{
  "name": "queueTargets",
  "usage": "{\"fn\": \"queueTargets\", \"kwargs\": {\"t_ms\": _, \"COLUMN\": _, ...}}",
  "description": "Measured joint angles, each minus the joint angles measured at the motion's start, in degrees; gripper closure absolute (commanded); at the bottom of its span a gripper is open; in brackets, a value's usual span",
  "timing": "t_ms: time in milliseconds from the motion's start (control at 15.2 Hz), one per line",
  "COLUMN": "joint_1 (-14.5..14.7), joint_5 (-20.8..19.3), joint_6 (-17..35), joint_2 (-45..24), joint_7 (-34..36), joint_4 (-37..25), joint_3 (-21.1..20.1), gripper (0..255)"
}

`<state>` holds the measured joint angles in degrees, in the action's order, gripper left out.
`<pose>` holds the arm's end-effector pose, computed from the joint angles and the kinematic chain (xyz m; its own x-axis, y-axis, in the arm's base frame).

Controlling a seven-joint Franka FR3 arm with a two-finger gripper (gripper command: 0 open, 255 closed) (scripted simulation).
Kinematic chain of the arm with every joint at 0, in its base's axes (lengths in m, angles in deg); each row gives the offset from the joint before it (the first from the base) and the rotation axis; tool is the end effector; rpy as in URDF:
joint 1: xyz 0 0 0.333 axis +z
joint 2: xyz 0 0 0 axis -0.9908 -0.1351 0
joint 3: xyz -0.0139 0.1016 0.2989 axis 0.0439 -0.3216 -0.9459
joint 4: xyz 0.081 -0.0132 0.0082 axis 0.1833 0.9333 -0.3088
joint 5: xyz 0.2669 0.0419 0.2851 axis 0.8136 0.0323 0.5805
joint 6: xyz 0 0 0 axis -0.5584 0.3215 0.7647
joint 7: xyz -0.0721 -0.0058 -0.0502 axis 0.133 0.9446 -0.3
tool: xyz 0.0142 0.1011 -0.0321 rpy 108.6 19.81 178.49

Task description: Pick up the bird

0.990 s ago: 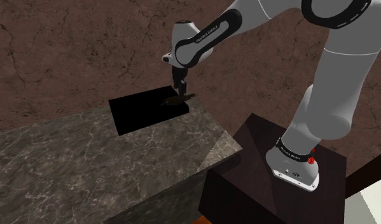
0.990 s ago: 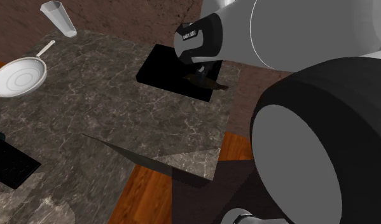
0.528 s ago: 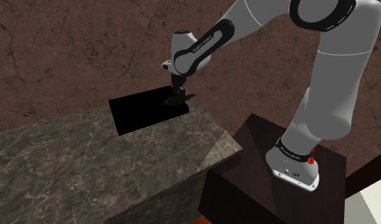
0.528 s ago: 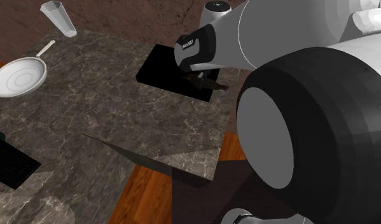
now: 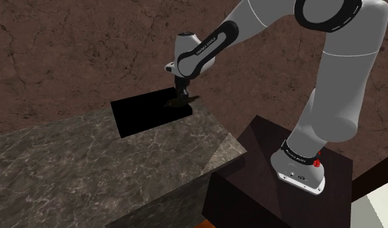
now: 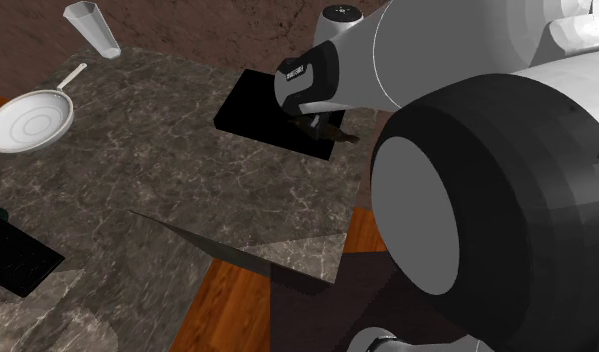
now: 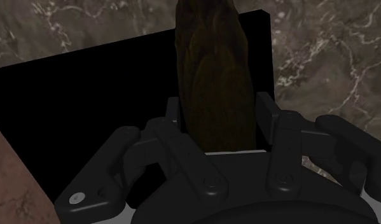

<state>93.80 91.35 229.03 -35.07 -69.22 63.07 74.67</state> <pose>0.5740 0.0909 0.2842 0.5026 0.8625 0.0593 0.8627 -0.5048 0.0305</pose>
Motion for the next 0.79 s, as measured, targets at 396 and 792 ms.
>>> {"fn": "queueTargets", "kwargs": {"t_ms": 396, "joint_1": 0.0, "joint_5": -0.1, "joint_6": -1.5, "joint_2": 0.9, "joint_7": 0.1, "joint_4": -0.4, "joint_3": 0.0, "gripper": 255}}
{"fn": "queueTargets", "kwargs": {"t_ms": 792, "joint_1": 0.1, "joint_5": -0.5, "joint_6": -5.6, "joint_2": 3.9, "joint_7": 0.4, "joint_4": -1.5, "joint_3": 0.2, "gripper": 255}}
